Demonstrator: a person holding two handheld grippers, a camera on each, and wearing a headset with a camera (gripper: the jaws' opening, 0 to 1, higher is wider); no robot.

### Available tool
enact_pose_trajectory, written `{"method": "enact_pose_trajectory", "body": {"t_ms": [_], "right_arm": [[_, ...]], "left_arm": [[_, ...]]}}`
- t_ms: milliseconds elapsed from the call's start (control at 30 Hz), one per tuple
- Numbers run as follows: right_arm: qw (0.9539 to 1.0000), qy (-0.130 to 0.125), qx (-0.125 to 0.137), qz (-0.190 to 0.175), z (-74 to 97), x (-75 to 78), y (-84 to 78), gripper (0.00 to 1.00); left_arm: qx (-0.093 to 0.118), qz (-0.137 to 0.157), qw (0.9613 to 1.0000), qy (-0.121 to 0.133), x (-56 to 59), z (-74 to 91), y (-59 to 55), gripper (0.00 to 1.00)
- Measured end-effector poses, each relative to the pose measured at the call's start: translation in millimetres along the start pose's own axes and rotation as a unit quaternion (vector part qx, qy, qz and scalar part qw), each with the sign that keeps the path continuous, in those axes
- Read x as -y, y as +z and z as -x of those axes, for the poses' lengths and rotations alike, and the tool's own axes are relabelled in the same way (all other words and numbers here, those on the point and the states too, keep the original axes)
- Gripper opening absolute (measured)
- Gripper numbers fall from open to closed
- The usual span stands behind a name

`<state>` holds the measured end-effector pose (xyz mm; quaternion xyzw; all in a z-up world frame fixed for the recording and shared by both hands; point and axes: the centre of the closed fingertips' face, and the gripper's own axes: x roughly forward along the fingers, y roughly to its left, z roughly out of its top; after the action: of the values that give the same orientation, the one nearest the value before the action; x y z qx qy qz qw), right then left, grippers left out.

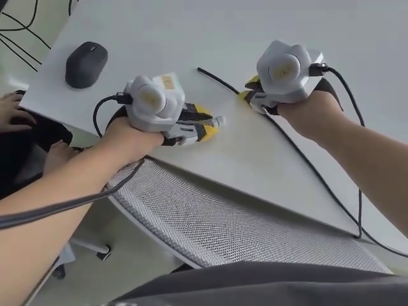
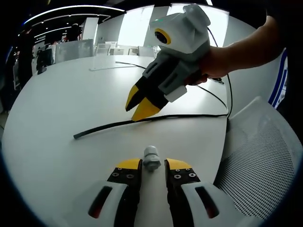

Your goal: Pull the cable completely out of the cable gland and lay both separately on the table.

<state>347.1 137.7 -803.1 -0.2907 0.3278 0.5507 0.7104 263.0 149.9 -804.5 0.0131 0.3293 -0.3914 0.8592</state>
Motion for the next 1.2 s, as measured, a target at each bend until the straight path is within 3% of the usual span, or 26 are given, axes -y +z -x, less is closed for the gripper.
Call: {"method": "enact_pose_trajectory", "body": {"t_ms": [167, 367, 500, 667, 933, 1200], "right_arm": [[0.9997, -0.007, 0.021, -0.009, 18.7, 0.5, 9.2, 0.16], [0.9974, -0.021, 0.06, -0.036, 52.6, 3.6, 19.1, 0.27], [0.9935, -0.028, 0.095, -0.055, 79.4, 6.0, 26.3, 0.3], [0.9884, -0.036, 0.119, -0.087, 111.4, 5.9, 26.4, 0.35], [0.9821, -0.052, 0.143, -0.111, 158.0, -0.1, 14.7, 0.42], [0.9728, -0.075, 0.169, -0.14, 200.3, -1.4, -4.2, 0.5]], "left_arm": [[0.002, 0.006, 1.0, 0.003, -1.5, 1.0, 0.9, 0.22], [0.012, 0.013, 0.9998, 0.004, -2.1, 4.7, 4.4, 0.27], [0.02, 0.018, 0.9996, 0.005, -0.3, 8.7, 11.2, 0.3], [0.021, 0.016, 0.9997, 0.001, 5.7, 11.0, 16.3, 0.34], [0.039, 0.02, 0.999, -0.011, 17.3, 20.9, 28.6, 0.41], [0.062, 0.033, 0.9975, -0.004, 26.0, 42.4, 44.6, 0.49]]}}
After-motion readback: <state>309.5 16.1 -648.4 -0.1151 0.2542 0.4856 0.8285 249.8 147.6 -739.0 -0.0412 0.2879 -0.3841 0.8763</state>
